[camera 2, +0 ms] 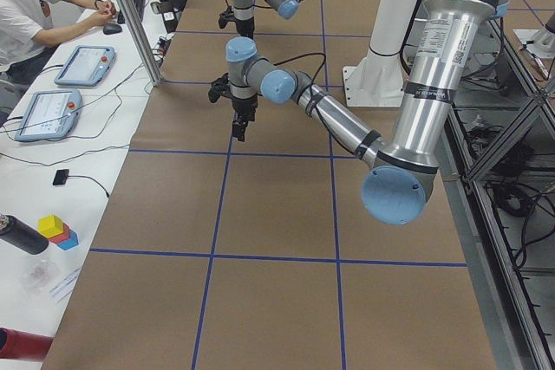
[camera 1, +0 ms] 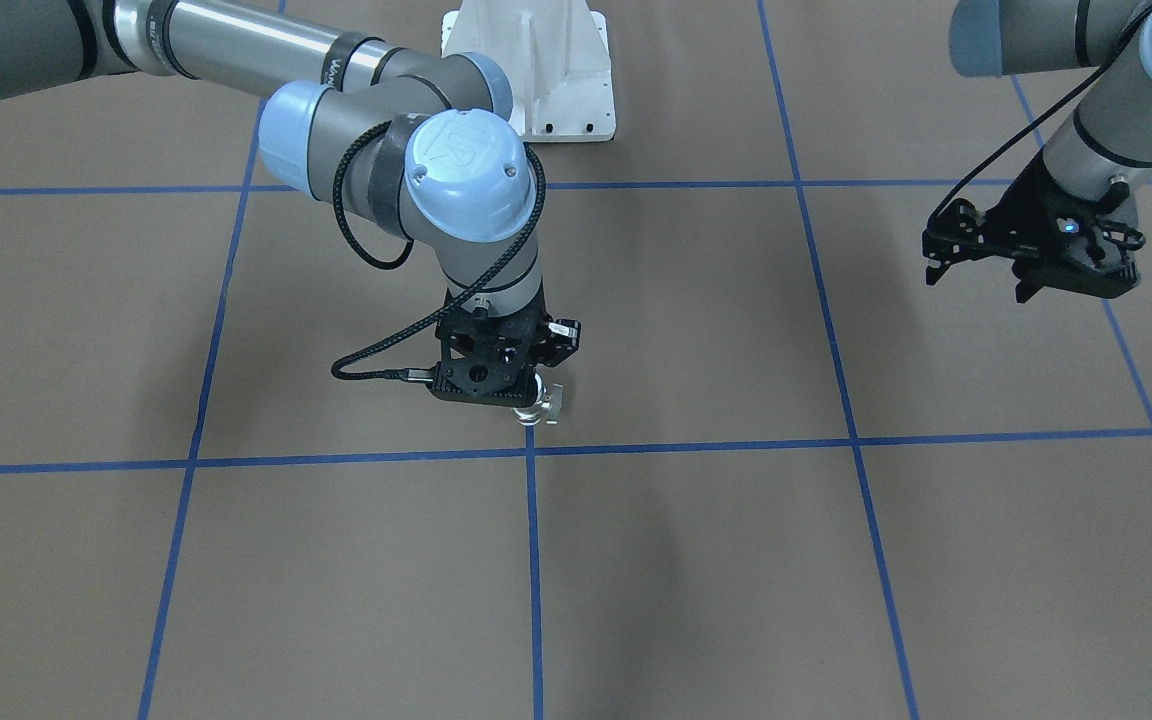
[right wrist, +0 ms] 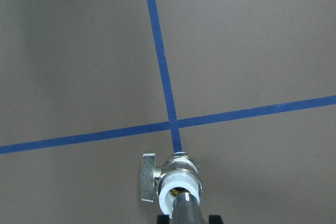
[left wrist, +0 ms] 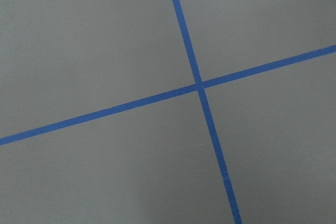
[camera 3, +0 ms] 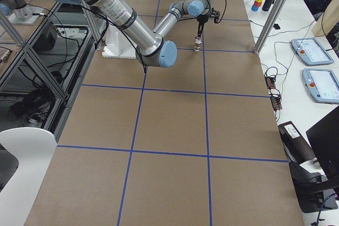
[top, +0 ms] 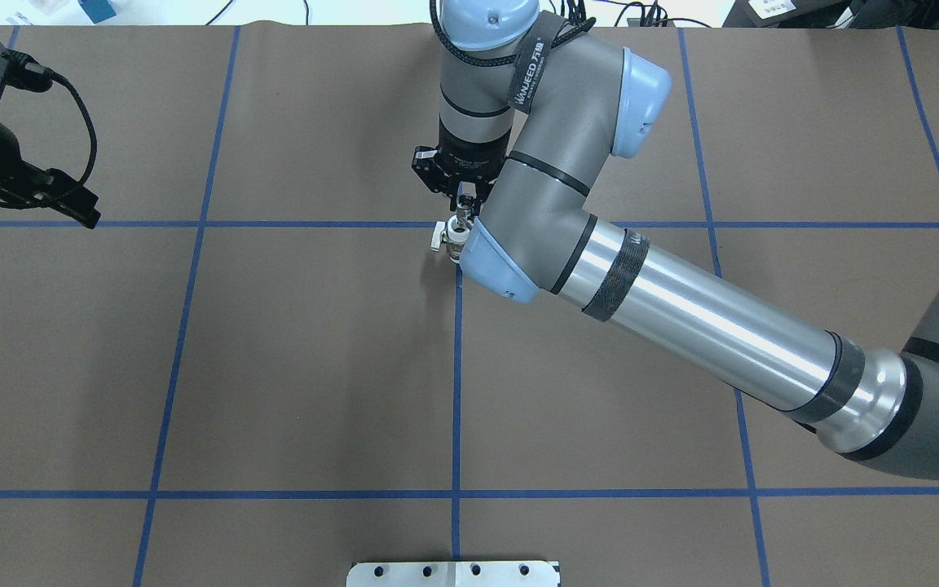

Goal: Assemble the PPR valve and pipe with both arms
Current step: 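Lower the fitting onto the valve top and press it on with the right gripper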

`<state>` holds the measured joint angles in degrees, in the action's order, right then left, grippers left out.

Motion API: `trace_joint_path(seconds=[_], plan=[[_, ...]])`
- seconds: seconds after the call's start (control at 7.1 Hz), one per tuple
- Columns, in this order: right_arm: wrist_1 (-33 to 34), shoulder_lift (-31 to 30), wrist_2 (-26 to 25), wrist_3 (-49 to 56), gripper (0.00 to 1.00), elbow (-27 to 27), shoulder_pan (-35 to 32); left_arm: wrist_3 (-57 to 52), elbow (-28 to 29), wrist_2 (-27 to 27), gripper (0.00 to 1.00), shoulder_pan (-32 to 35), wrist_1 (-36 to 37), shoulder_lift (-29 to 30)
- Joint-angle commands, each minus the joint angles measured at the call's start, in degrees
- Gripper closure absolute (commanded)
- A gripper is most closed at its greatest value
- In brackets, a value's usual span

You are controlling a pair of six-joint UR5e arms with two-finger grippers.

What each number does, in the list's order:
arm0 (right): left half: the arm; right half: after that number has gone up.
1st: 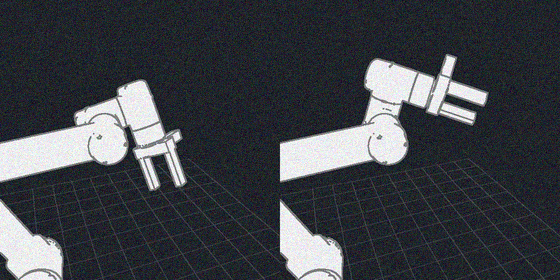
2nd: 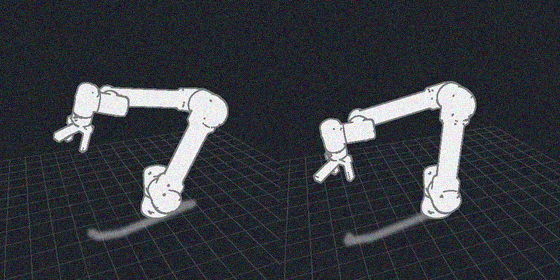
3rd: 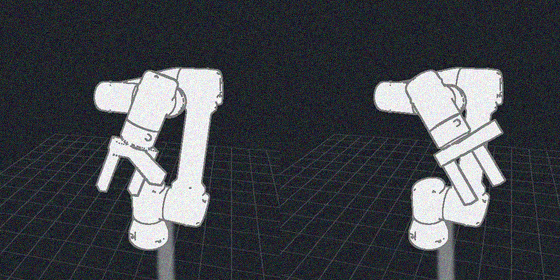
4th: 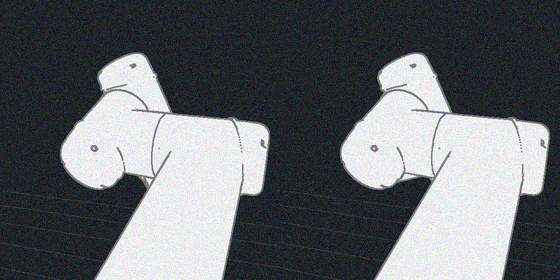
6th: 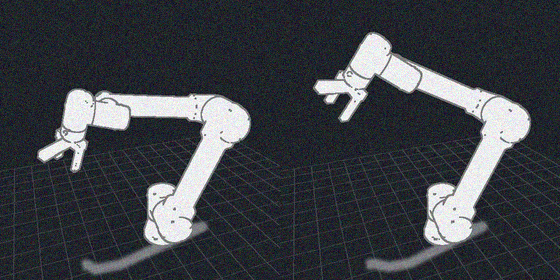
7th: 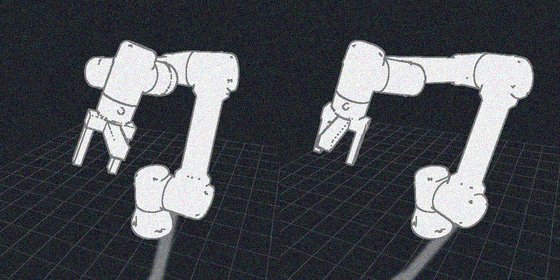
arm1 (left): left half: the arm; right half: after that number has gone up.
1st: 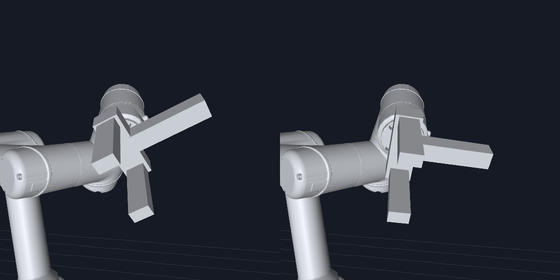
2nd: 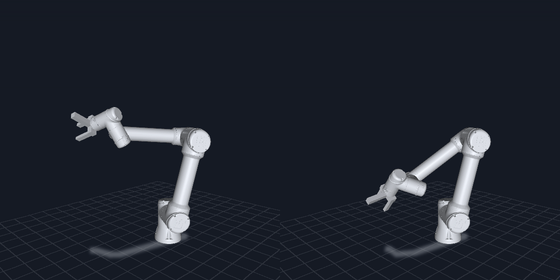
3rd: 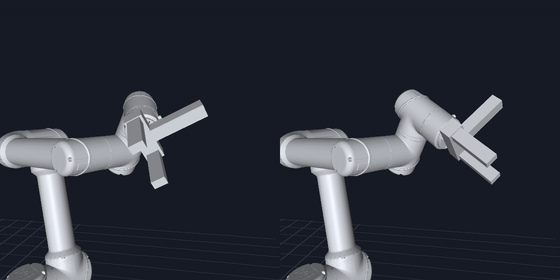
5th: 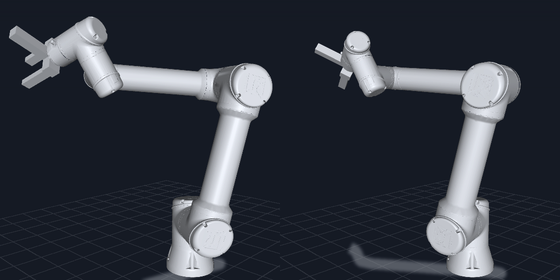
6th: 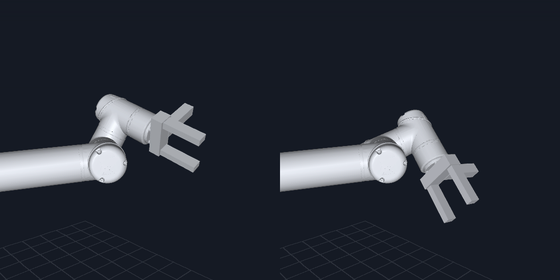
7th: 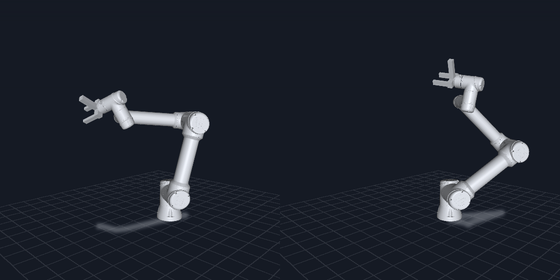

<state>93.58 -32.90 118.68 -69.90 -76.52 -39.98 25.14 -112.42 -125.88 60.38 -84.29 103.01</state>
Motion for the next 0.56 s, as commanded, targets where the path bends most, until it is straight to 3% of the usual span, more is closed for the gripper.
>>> trace_joint_path(seconds=[0.0,0.42], plan=[[-0.07,0.38,-0.03,0.11,1.00,0.75,0.25,0.00,0.00,-0.07,0.01,0.00,-0.09,0.00],[-0.16,0.38,-0.55,0.12,1.00,0.93,0.60,0.00,0.00,-0.07,0.01,0.00,-0.09,0.00]])
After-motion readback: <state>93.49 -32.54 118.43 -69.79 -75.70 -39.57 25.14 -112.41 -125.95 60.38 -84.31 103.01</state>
